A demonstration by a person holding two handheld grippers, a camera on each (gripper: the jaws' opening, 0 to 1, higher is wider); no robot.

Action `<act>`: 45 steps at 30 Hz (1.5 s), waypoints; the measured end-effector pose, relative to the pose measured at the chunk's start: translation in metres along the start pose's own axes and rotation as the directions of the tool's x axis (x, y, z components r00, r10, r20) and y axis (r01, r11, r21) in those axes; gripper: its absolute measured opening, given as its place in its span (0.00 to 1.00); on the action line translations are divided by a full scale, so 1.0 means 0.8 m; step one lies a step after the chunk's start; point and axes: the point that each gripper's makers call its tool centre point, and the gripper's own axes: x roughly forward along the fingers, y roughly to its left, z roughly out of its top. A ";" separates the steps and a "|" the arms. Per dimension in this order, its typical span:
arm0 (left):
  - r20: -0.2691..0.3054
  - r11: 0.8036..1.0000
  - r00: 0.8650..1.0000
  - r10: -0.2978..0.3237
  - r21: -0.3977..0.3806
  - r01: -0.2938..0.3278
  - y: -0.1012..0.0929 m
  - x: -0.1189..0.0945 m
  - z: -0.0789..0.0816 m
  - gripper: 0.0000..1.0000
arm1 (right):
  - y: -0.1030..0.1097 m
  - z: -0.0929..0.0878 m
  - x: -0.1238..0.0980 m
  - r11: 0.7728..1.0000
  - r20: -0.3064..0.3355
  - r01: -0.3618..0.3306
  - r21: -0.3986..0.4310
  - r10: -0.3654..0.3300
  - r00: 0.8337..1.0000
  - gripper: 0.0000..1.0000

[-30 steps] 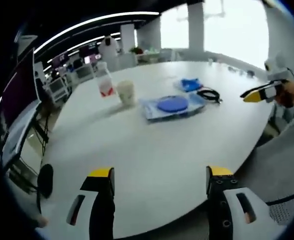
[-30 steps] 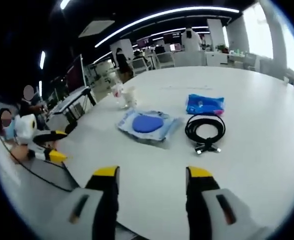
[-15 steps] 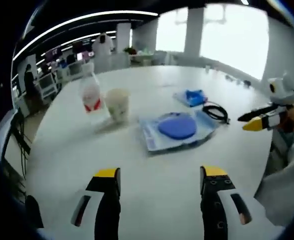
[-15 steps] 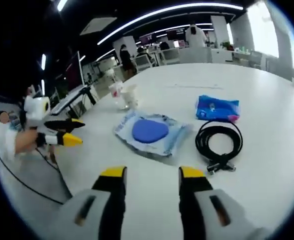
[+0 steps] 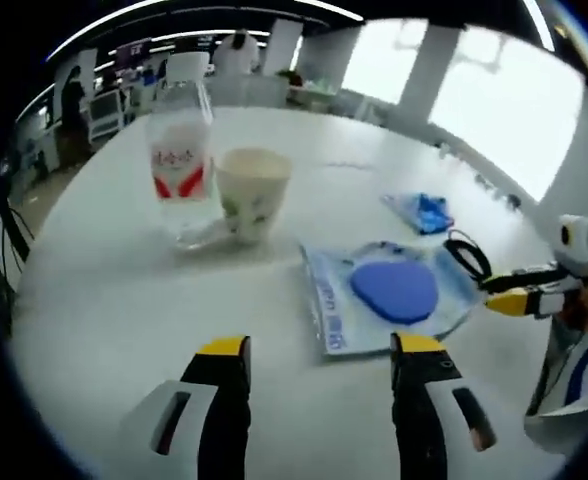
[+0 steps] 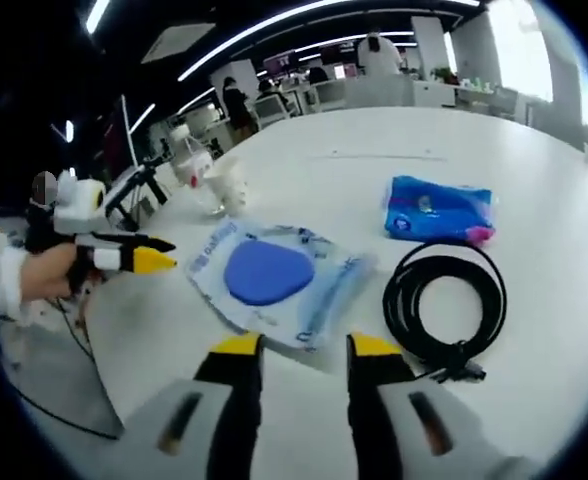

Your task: Arrange the tabletop items into an orderly group along one side of the table until the central work area is clear of visible clutter.

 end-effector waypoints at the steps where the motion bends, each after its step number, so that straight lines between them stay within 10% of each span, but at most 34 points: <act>1: -0.010 1.000 1.000 -0.002 -0.002 0.002 -0.001 0.003 -0.002 0.47 | -0.003 -0.001 0.002 0.999 0.000 0.009 0.031 -0.009 1.000 0.28; 19: -0.099 1.000 0.995 -0.023 0.016 0.025 -0.015 0.032 -0.018 0.09 | -0.007 -0.006 0.029 0.994 -0.008 0.023 0.106 -0.022 1.000 0.01; 27: -0.127 0.995 0.992 -0.016 0.092 0.028 -0.019 0.036 -0.014 0.00 | -0.007 0.006 0.031 0.999 0.025 0.036 0.007 -0.036 0.999 0.00; 45: -0.016 0.971 0.999 0.034 0.237 -0.029 -0.022 0.053 0.072 0.00 | -0.033 0.086 0.033 0.989 0.129 0.105 -0.107 -0.091 0.987 0.00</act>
